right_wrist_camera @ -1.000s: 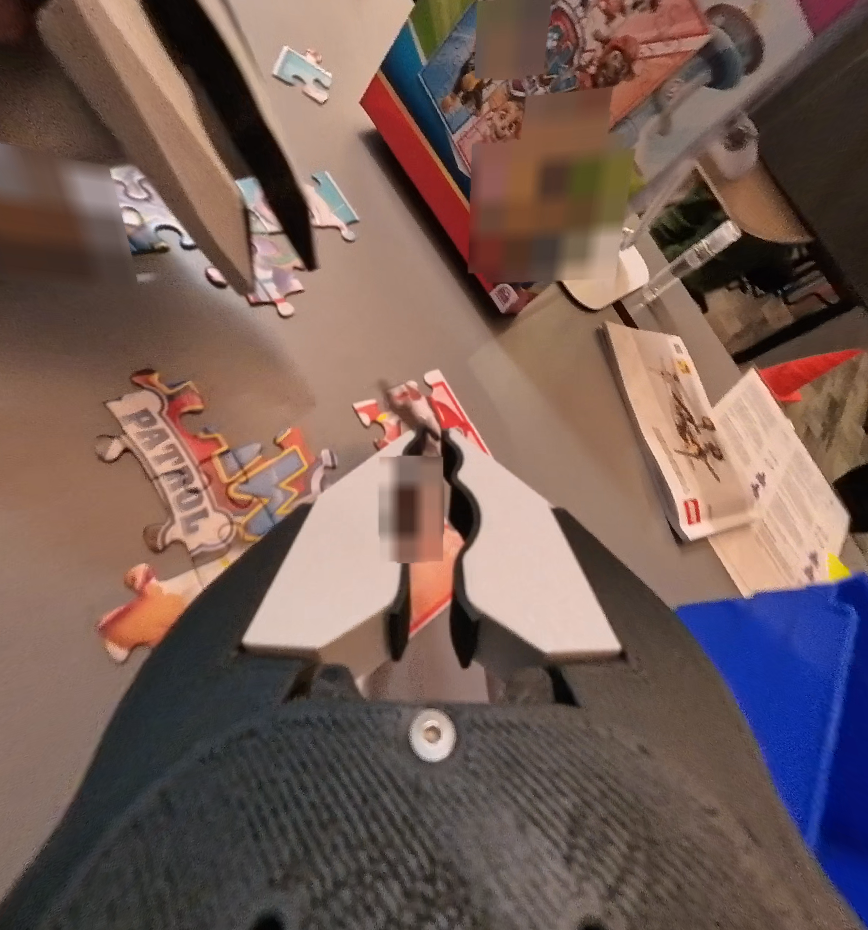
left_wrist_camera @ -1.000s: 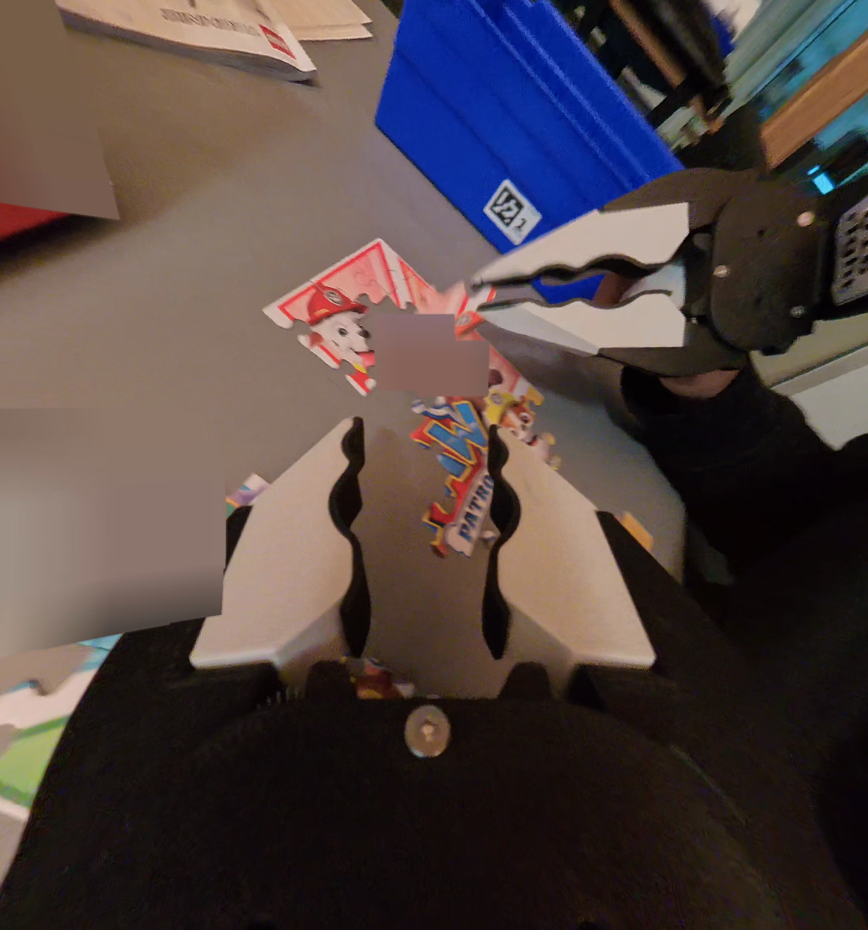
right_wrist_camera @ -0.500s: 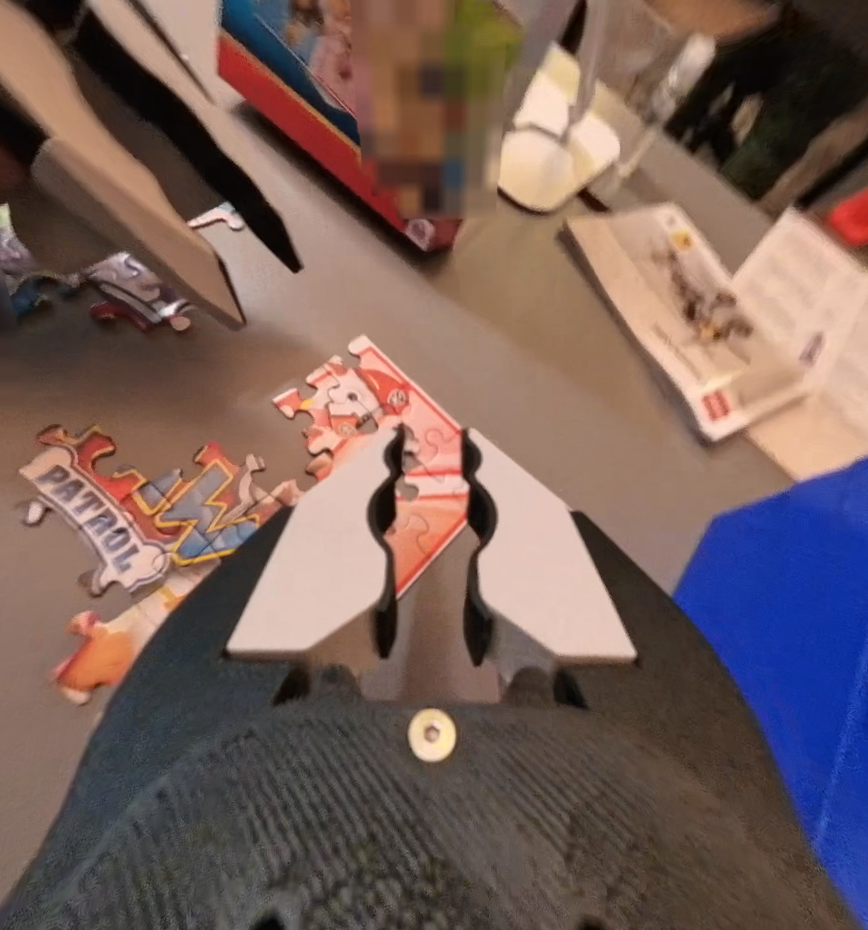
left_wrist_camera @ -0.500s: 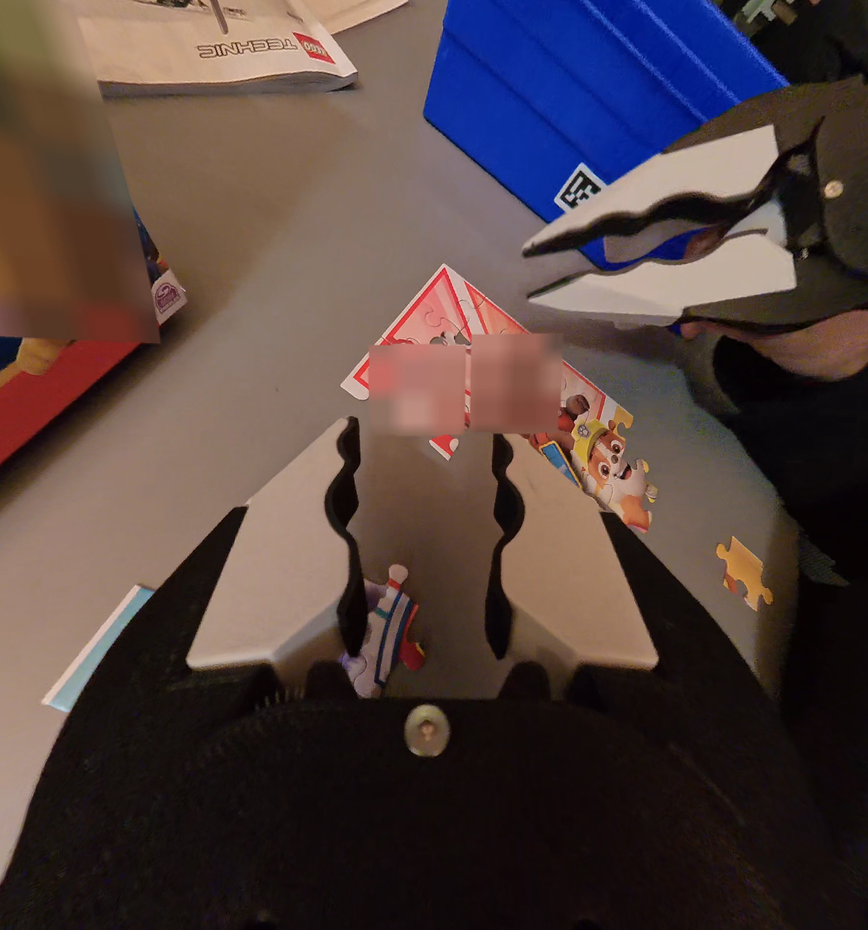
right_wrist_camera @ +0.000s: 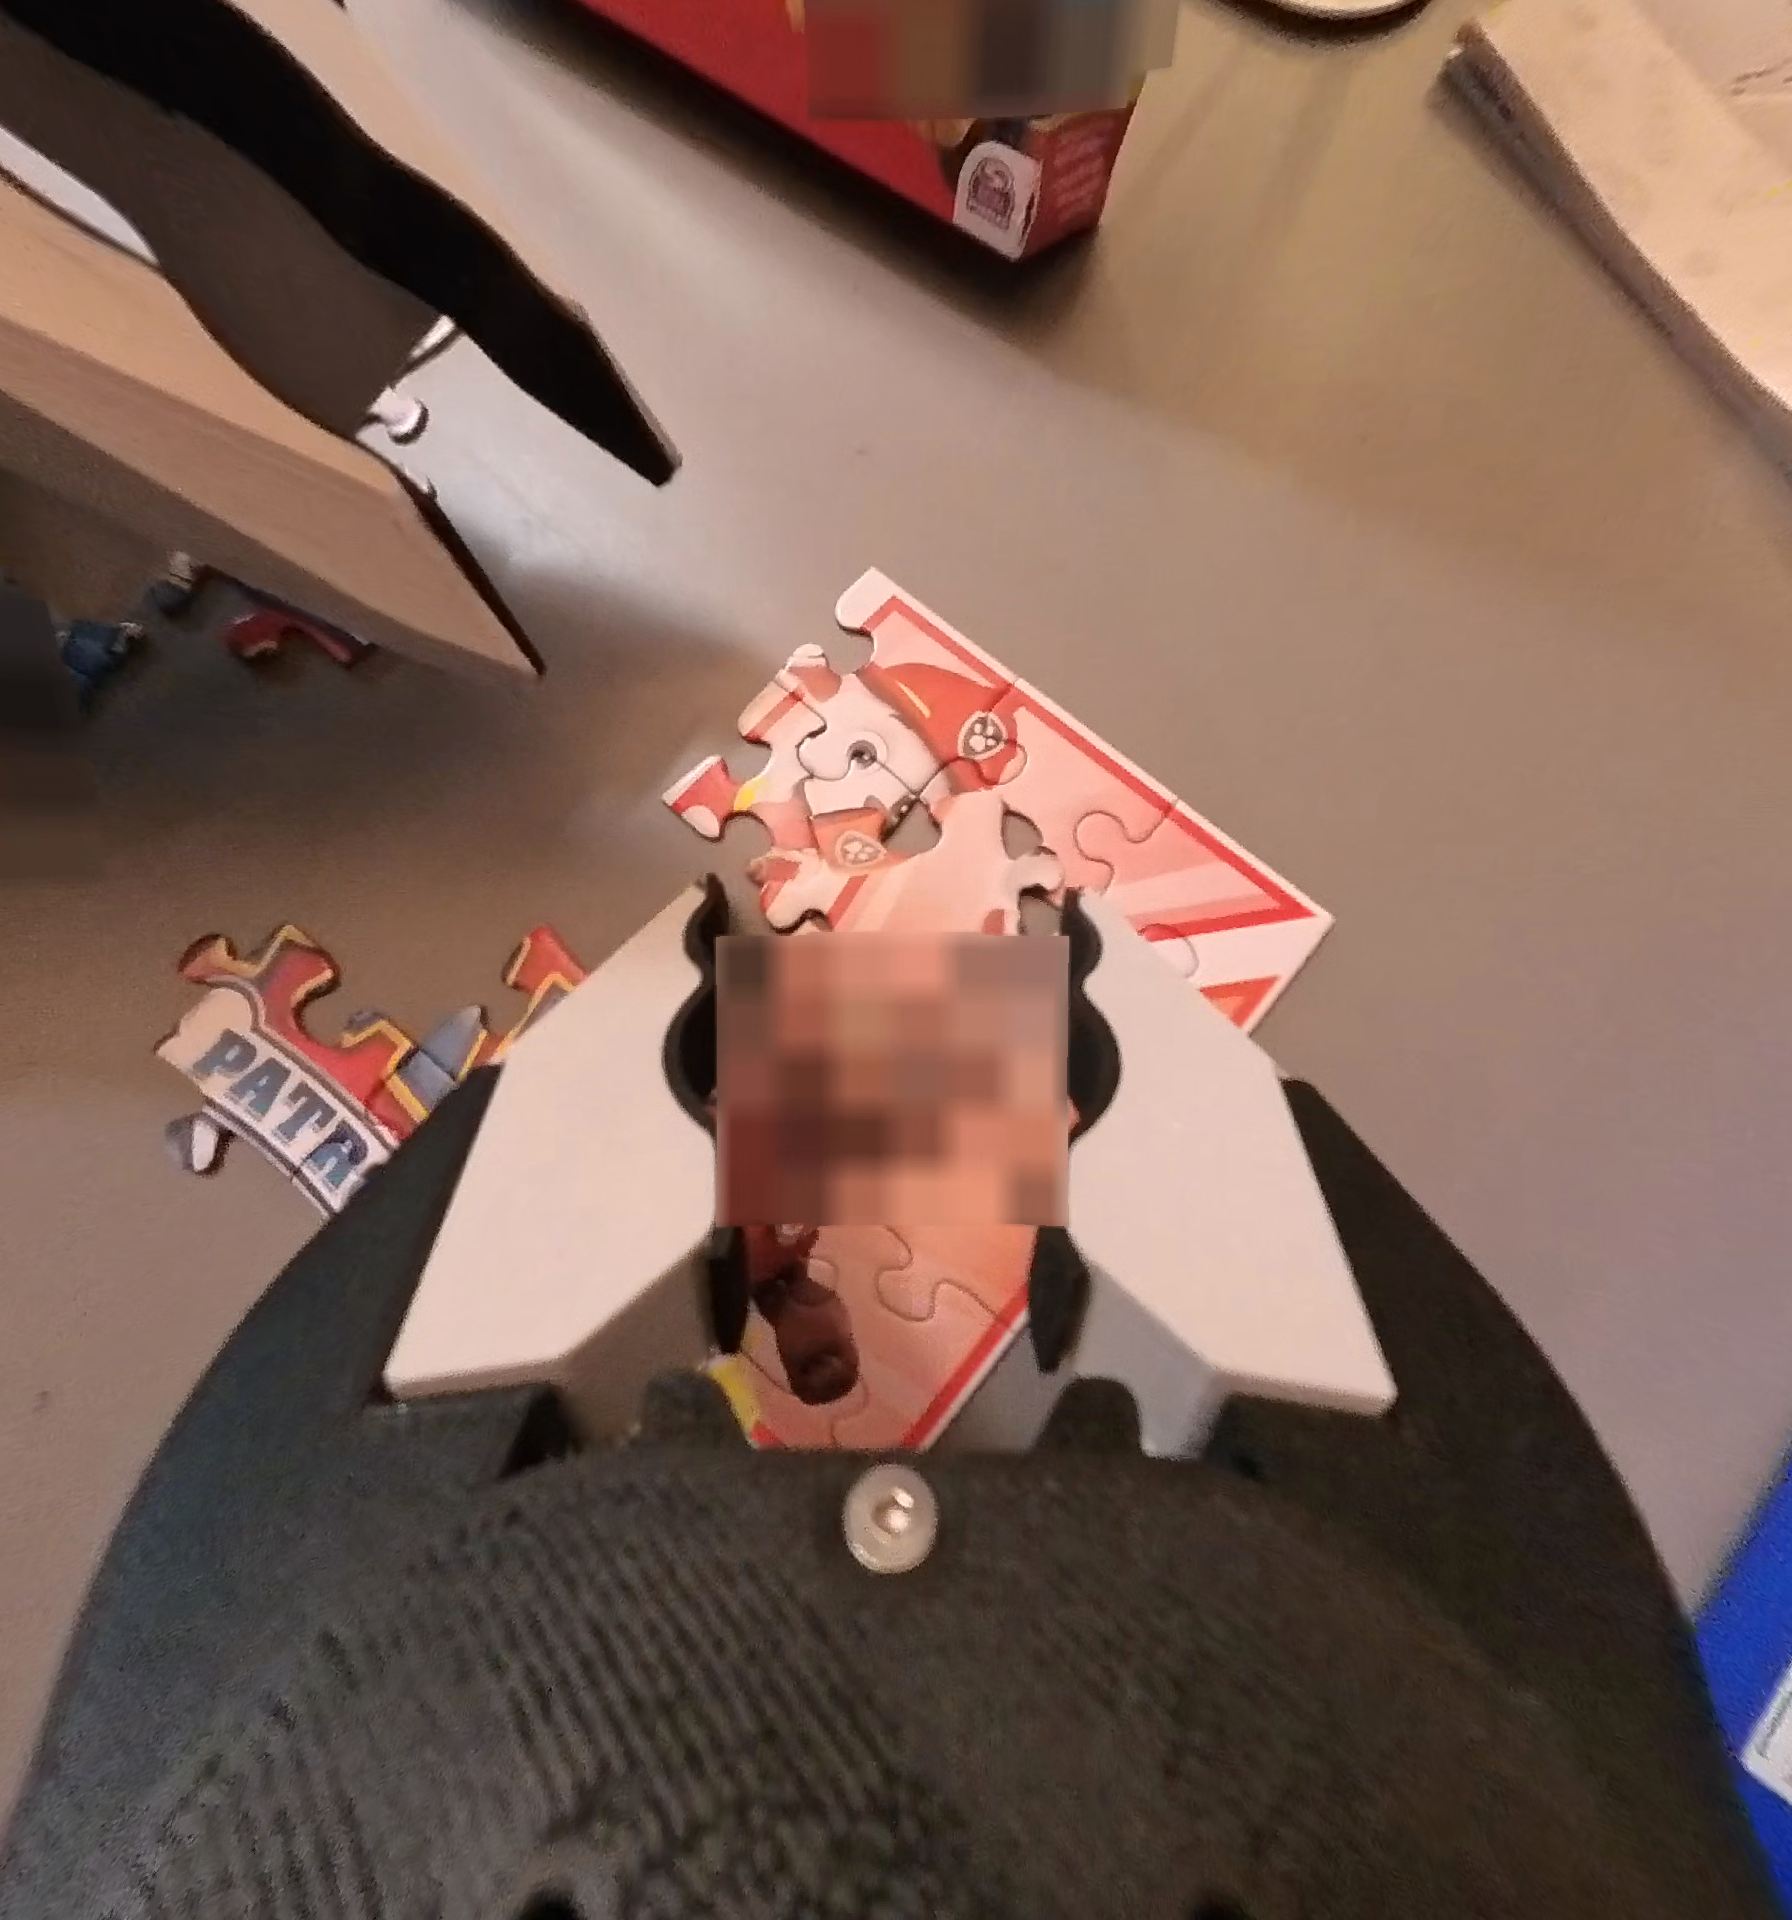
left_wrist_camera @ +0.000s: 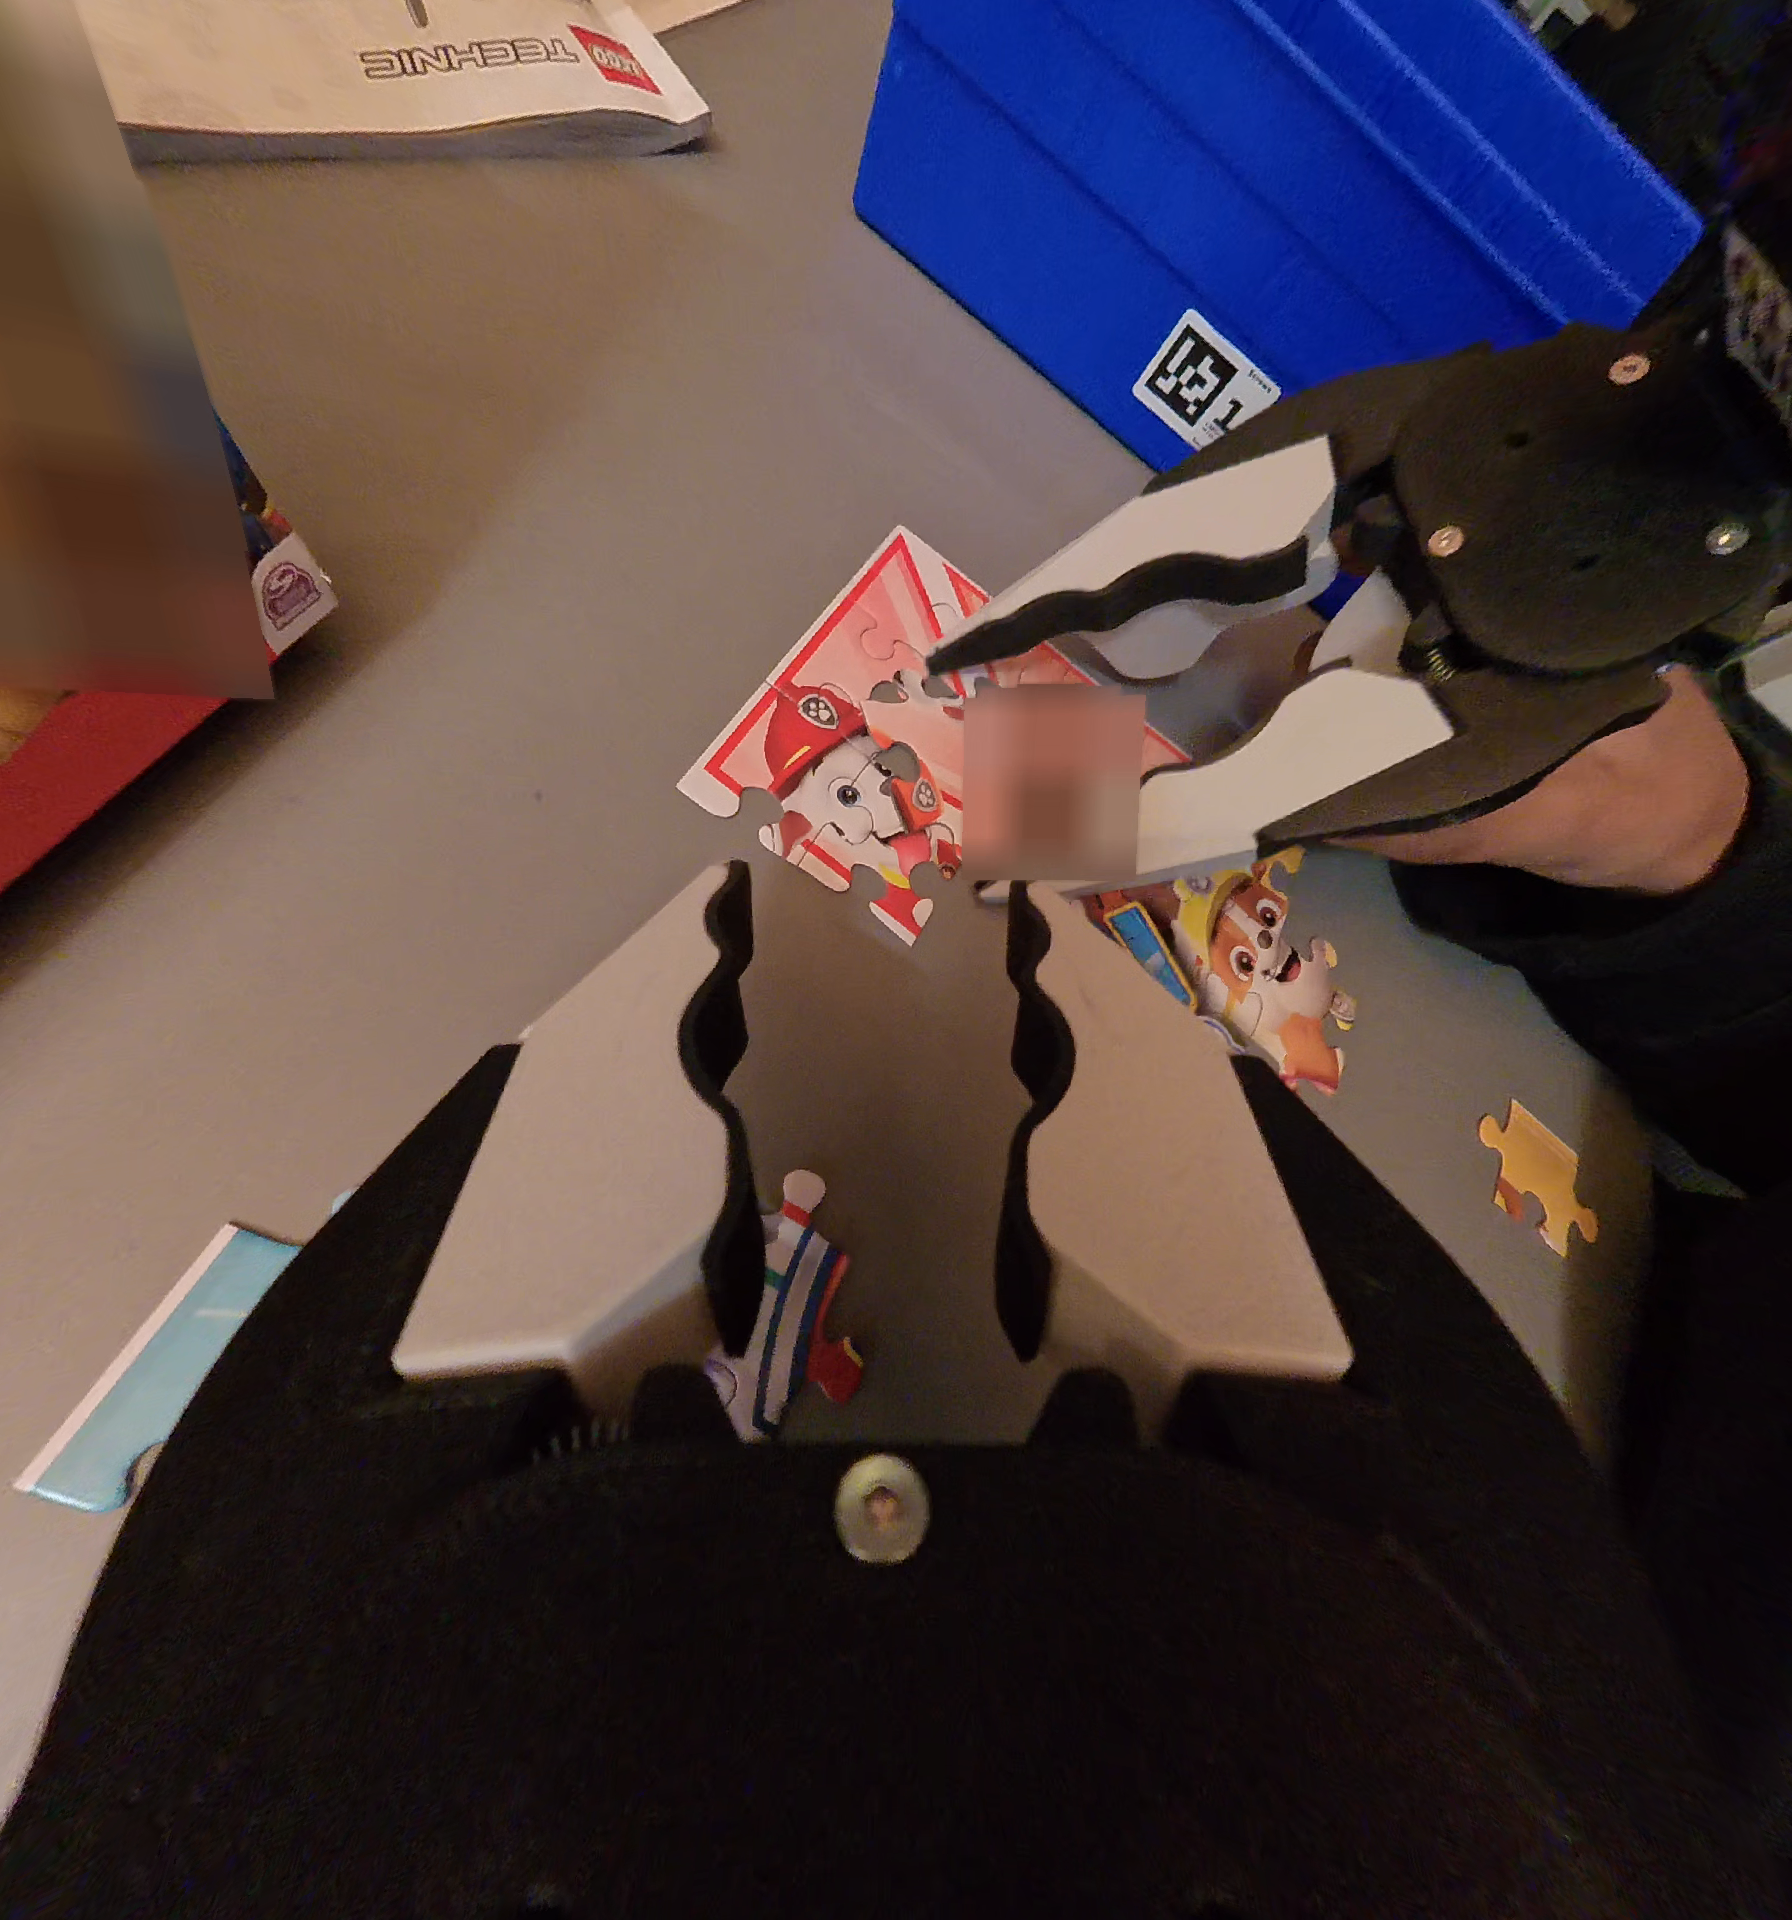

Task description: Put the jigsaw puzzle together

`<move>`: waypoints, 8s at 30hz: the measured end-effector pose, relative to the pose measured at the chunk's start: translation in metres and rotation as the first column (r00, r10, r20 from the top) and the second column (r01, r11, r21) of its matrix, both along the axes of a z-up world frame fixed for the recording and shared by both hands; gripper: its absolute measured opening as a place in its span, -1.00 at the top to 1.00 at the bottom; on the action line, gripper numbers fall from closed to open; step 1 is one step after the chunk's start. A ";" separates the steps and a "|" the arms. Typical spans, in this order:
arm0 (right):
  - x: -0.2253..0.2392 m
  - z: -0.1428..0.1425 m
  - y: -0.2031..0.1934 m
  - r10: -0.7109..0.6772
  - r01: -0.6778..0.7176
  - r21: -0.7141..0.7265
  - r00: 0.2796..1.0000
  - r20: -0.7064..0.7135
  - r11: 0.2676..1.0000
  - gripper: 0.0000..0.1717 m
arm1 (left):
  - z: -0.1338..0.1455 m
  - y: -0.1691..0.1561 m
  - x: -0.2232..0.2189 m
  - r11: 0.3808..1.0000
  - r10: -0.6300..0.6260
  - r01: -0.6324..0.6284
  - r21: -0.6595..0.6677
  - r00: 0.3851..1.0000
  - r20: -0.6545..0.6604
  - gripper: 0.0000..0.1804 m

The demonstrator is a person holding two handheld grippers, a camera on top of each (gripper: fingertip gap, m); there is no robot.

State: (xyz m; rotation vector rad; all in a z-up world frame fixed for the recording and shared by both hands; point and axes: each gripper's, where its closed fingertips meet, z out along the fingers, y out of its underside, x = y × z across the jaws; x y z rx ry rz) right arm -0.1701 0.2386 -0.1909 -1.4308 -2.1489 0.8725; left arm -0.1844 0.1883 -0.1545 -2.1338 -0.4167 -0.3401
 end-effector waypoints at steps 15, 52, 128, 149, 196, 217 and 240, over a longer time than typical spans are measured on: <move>0.003 0.021 -0.017 0.107 -0.113 -0.060 0.990 -0.096 0.992 0.45 | 0.009 -0.002 0.000 0.998 0.013 -0.017 0.060 0.998 0.066 0.49; 0.004 0.105 -0.032 0.178 -0.243 -0.038 0.800 -0.572 0.969 0.65 | 0.062 -0.004 0.002 0.844 -0.147 -0.236 0.481 0.761 0.631 1.00; 0.072 0.069 -0.069 0.615 -0.692 -0.152 0.705 -0.353 0.706 0.92 | 0.025 -0.043 0.059 0.880 -0.427 0.455 0.136 0.883 -0.192 0.91; 0.069 0.065 -0.068 0.607 -0.678 -0.165 0.722 -0.331 0.716 0.92 | 0.025 -0.045 0.059 0.878 -0.434 0.461 0.131 0.880 -0.194 1.00; -0.042 0.018 -0.080 0.654 -0.653 -0.079 0.757 -0.015 0.754 0.91 | 0.069 -0.131 -0.076 0.913 0.237 -0.190 0.361 0.968 -0.088 1.00; -0.071 0.000 -0.048 0.476 -0.476 0.012 0.880 0.001 0.880 0.92 | 0.072 -0.213 -0.138 0.807 0.588 -0.551 0.213 0.720 -0.367 1.00; 0.022 0.099 -0.120 0.338 -0.344 0.024 0.907 -0.251 0.939 0.65 | 0.163 -0.334 -0.129 0.688 0.702 -0.601 0.406 0.693 -0.164 0.93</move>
